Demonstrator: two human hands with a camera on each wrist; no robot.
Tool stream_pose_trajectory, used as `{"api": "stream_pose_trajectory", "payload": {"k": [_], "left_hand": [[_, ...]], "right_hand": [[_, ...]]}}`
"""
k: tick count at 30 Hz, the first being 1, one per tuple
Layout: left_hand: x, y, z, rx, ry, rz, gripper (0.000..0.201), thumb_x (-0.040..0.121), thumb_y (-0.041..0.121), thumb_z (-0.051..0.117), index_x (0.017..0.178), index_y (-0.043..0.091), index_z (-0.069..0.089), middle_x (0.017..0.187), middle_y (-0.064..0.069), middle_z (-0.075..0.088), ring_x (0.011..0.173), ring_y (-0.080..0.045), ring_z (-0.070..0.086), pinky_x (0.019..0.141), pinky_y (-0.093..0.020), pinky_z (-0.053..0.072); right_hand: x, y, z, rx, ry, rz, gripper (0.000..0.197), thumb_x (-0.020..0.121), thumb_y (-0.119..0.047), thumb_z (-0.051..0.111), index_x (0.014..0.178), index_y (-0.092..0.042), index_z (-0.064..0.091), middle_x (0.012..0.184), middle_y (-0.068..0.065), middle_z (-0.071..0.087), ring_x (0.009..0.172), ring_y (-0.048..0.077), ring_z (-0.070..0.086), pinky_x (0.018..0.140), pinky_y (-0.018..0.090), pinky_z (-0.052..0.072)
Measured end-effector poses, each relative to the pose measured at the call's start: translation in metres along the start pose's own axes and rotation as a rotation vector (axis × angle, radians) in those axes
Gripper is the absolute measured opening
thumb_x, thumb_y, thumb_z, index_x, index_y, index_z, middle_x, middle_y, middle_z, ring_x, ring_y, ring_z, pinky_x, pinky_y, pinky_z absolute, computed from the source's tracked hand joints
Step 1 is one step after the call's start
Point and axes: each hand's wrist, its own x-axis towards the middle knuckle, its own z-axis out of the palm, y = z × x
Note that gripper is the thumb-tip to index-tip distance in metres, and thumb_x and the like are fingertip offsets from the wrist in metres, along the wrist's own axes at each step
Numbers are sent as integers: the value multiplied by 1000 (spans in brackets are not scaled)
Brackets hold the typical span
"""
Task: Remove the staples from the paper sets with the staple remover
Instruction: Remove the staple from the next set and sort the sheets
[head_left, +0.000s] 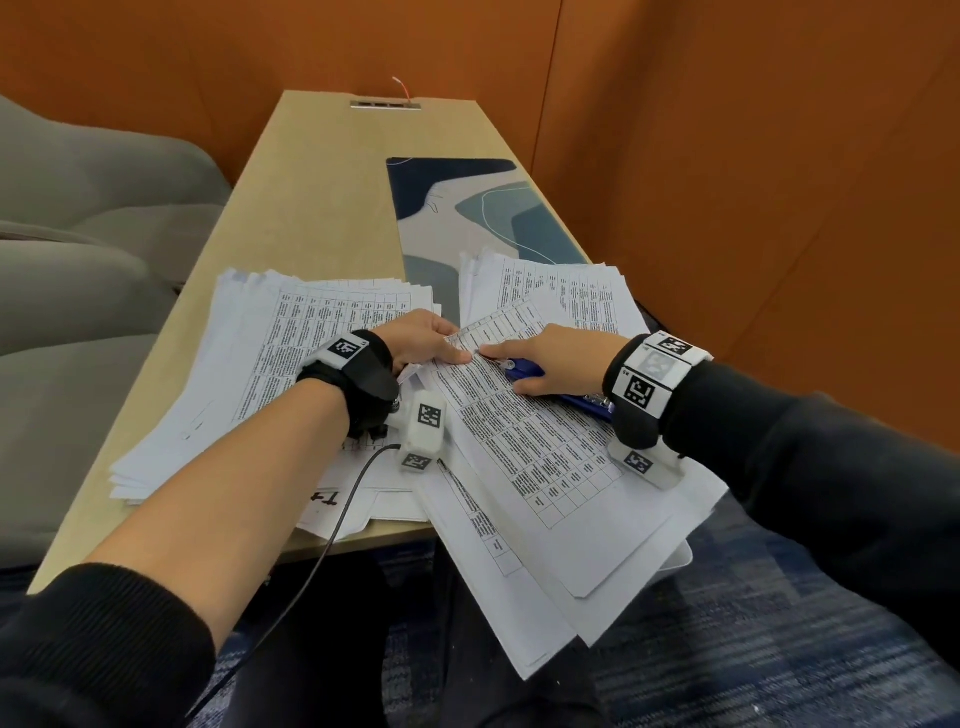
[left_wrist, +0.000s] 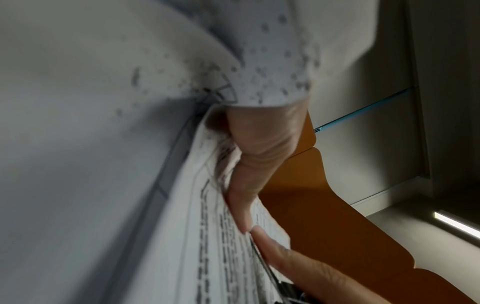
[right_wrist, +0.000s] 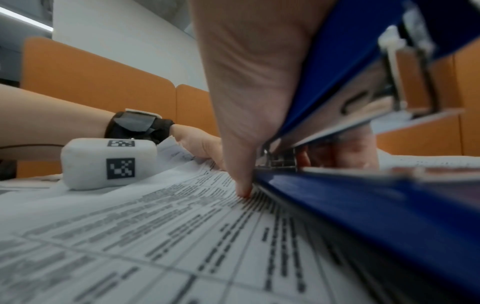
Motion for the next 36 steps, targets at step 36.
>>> {"api": "stream_pose_trajectory", "payload": {"k": [36], "left_hand": [[-4,7,-2,144,-24,33,16,88,27,66,96,14,69,102,-6,68,88,-18,66,85,-27,51]], "right_hand": [[7,3,-10,413,-82,43,48,95,-49,53,141,-45,42,128,-7,58,103,6,59,92,23,43]]}}
